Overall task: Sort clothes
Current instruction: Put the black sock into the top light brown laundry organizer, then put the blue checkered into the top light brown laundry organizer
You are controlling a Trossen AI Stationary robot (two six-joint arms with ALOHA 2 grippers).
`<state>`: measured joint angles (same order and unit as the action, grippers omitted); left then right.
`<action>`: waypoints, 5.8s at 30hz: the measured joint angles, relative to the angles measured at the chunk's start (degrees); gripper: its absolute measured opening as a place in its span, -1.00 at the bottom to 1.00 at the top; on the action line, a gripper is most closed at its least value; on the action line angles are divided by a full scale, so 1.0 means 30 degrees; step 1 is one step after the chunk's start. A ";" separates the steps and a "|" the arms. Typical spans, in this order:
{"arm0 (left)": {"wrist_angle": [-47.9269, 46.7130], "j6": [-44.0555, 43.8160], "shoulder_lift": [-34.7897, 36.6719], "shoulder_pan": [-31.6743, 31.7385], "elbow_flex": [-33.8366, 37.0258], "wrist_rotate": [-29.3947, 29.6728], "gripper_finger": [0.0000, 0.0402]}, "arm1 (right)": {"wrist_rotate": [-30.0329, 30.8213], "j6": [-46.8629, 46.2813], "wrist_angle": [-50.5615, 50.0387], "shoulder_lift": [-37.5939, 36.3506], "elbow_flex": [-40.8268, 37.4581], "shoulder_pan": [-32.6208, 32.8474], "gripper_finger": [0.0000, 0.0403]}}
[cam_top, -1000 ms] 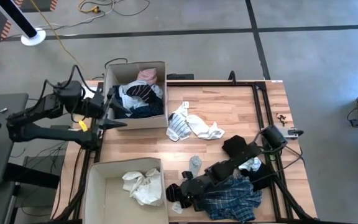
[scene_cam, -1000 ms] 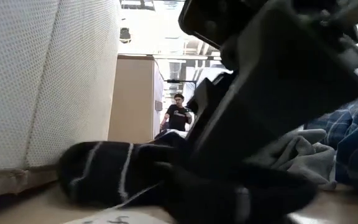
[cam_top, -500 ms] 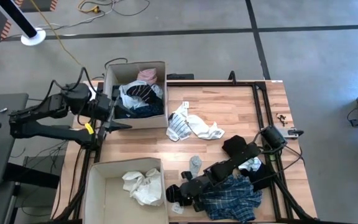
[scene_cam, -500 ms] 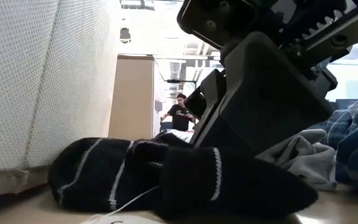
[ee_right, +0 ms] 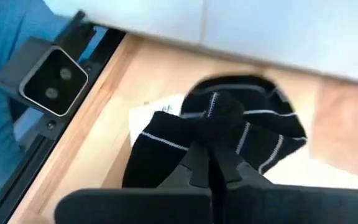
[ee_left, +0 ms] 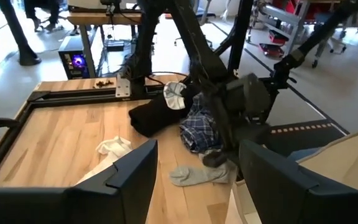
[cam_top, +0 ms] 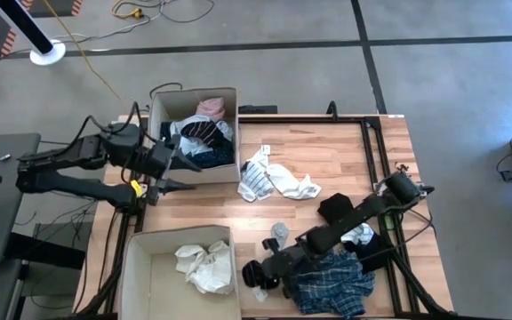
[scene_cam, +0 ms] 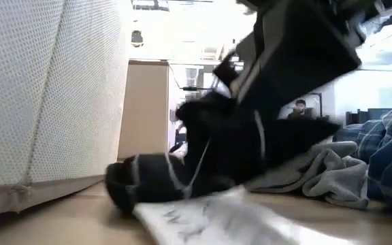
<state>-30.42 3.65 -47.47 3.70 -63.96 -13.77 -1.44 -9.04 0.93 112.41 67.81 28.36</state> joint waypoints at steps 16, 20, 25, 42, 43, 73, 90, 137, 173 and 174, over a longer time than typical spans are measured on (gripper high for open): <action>-0.0416 0.0964 -0.0940 -0.1933 0.0131 0.1405 0.10 | 0.2479 0.5158 -0.4287 -0.7315 0.0015 -0.2062 -1.00; -0.0803 0.1957 -0.1391 -0.2570 0.0131 0.1880 0.10 | 0.2589 0.7306 -0.4237 -0.8890 0.0015 -0.3336 -1.00; -0.1016 0.2902 -0.1898 -0.3136 0.0138 0.2782 0.10 | 0.2574 0.9939 -0.3584 -1.0528 0.0015 -0.5470 -1.00; -0.2111 0.2486 -0.1866 -0.3640 0.0153 0.7956 0.10 | -0.0485 1.2419 0.3819 -1.0212 0.0015 -1.2358 -1.00; -0.2032 0.2424 -0.1926 -0.3640 0.0146 0.7946 0.10 | -0.0896 1.2236 0.4352 -1.0018 0.0015 -1.2561 -1.00; 0.5175 0.1634 -0.2133 -0.6635 0.4473 0.9842 0.10 | -0.8546 0.6768 0.3739 0.0097 1.0242 -1.9727 -0.99; 0.5366 0.1655 -0.2140 -0.6660 0.4473 0.9972 0.10 | -1.3135 0.3352 -0.1459 0.2903 1.4054 -2.1669 -0.03; 0.6160 0.1413 -0.2929 -0.9891 0.4452 1.0092 0.10 | -0.3947 0.3048 -2.6389 -0.4270 0.9753 -1.3461 0.44; 0.8474 0.4284 -0.3590 -1.0044 0.4452 1.0065 0.10 | -0.1300 -1.7253 -2.2138 -0.2844 0.6141 0.4496 0.91; 0.8543 0.4287 -0.3590 -1.0044 0.4452 1.0058 0.10 | -0.1300 -1.7439 -2.2135 -0.2590 0.6142 0.4649 0.95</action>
<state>-4.79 16.51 -58.24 -26.44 -50.61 16.40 -5.34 -61.36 -65.48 104.64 86.24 42.30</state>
